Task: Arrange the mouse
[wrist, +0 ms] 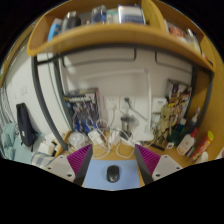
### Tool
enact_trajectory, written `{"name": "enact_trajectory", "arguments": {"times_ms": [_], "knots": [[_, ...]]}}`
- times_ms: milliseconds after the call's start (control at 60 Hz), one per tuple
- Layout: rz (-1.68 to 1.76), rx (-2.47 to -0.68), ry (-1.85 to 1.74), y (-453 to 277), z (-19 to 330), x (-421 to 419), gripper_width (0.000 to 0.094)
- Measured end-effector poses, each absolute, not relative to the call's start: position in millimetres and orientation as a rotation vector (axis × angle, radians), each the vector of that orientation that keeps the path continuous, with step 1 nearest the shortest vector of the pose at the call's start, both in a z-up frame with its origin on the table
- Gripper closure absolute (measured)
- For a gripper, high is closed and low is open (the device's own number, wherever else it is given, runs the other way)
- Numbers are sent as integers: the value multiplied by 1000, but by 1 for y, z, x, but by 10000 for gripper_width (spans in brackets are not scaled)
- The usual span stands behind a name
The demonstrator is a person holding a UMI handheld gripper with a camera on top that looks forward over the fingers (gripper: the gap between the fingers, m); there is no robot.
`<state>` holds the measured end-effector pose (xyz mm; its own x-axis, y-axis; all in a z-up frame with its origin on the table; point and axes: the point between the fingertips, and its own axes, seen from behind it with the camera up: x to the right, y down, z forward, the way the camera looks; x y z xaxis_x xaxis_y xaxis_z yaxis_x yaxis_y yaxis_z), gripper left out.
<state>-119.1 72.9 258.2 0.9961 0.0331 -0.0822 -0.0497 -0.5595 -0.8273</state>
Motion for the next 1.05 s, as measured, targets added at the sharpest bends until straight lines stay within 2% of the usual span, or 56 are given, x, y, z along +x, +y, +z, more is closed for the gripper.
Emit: {"name": "enact_trajectory", "arguments": {"times_ms": [133,267,550,1050], "knots": [[106,-2061,38,46,340,-120,93],[107,-2004,68,9,384,-124,94],[106,-2005,49,-49,390,-137,97],[100,-2071,4,-84,365,-156,93]]}}
